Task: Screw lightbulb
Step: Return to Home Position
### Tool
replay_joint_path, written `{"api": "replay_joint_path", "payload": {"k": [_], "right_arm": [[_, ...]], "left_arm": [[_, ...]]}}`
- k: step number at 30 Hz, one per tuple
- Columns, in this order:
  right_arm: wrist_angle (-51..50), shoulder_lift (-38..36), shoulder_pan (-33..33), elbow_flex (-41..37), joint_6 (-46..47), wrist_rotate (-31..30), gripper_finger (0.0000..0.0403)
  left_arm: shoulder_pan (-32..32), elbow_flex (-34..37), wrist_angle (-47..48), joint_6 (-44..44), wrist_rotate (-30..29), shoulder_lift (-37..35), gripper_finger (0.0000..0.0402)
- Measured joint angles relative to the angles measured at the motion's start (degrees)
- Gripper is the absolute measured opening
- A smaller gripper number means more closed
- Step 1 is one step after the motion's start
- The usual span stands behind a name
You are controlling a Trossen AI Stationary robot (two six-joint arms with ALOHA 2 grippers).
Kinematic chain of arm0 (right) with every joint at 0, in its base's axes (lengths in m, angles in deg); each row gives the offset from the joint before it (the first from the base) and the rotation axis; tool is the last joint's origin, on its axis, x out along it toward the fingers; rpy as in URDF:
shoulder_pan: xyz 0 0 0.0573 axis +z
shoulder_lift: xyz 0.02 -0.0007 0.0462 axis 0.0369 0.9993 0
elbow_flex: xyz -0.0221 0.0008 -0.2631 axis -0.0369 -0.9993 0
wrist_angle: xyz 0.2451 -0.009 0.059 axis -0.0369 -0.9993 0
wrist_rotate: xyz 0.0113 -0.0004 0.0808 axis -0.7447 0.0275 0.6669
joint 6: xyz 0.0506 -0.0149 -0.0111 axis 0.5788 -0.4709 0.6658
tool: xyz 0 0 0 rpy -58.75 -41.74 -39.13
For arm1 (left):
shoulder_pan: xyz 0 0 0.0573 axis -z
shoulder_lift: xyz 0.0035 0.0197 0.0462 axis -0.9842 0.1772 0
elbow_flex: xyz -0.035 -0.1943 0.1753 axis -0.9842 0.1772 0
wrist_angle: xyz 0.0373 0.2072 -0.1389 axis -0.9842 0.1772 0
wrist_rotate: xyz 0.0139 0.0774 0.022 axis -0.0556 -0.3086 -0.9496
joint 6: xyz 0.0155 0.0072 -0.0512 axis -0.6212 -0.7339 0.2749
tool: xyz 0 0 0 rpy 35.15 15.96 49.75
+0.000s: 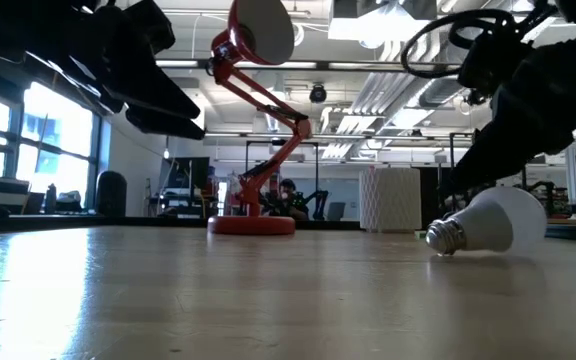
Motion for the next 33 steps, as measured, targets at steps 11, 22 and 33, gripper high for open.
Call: {"api": "replay_joint_path", "payload": {"k": [11,22,33], "right_arm": [[-25.25,-1.22,1.01,11.74,-1.59,-0.96,0.0325],[-42.64,-1.7,6.32,13.25,11.12,3.11,0.0305],[-32.71,2.29,4.0,13.25,4.47,1.77,0.0302]], "left_arm": [[-0.01,-0.02,-3.31,0.23,-0.08,5.27,0.0337],[-0.01,-0.02,-3.85,1.48,-0.08,6.09,0.0337],[-0.08,-0.02,-4.35,2.0,-1.44,6.09,0.0337]]}}
